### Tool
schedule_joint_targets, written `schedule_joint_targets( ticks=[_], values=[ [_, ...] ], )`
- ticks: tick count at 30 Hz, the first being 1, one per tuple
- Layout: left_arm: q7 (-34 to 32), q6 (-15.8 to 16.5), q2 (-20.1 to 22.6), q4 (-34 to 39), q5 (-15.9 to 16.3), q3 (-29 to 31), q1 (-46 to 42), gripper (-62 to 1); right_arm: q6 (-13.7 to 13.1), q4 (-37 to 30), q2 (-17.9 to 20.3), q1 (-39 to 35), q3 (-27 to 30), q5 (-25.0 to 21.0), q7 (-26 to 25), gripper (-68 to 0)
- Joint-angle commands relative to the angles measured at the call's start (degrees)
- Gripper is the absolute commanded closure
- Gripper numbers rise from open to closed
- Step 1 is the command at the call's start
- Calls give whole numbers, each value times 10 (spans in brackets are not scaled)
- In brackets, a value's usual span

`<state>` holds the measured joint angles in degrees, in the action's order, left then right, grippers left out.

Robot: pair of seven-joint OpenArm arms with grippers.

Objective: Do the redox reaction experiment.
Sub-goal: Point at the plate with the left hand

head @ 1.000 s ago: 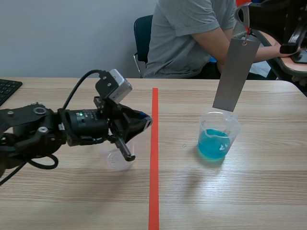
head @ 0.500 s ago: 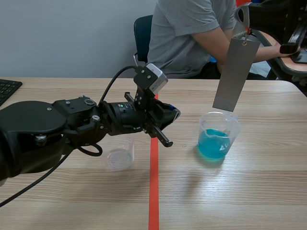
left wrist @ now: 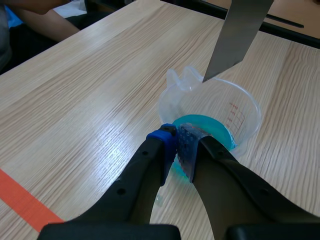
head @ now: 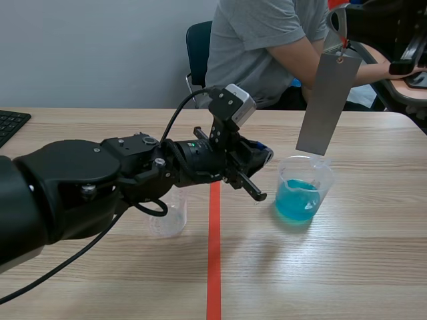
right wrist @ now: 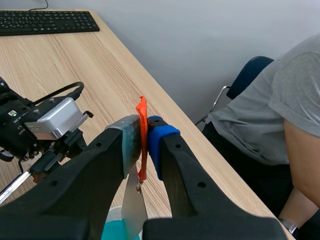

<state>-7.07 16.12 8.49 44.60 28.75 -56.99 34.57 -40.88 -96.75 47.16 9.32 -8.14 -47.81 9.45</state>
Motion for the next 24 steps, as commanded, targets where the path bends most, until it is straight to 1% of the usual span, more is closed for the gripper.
schedule_joint_targets(
  ticks=[1, 6, 10, 24],
  values=[
    [-9, 1, -13, 11, 6, 3, 14, -44, 4, -4, 8, 11, 2, -4, -8, -15],
    [-9, 7, -20, 11, 6, 3, 15, -44, 4, -4, 8, 11, 2, -4, -8, -15],
    [-10, 27, -21, 11, 6, 3, 15, -44, 4, -4, 8, 11, 2, -4, -8, -15],
    [-10, 25, -21, 11, 6, 3, 15, -44, 4, -4, 8, 11, 2, -4, -8, -15]
  ],
)
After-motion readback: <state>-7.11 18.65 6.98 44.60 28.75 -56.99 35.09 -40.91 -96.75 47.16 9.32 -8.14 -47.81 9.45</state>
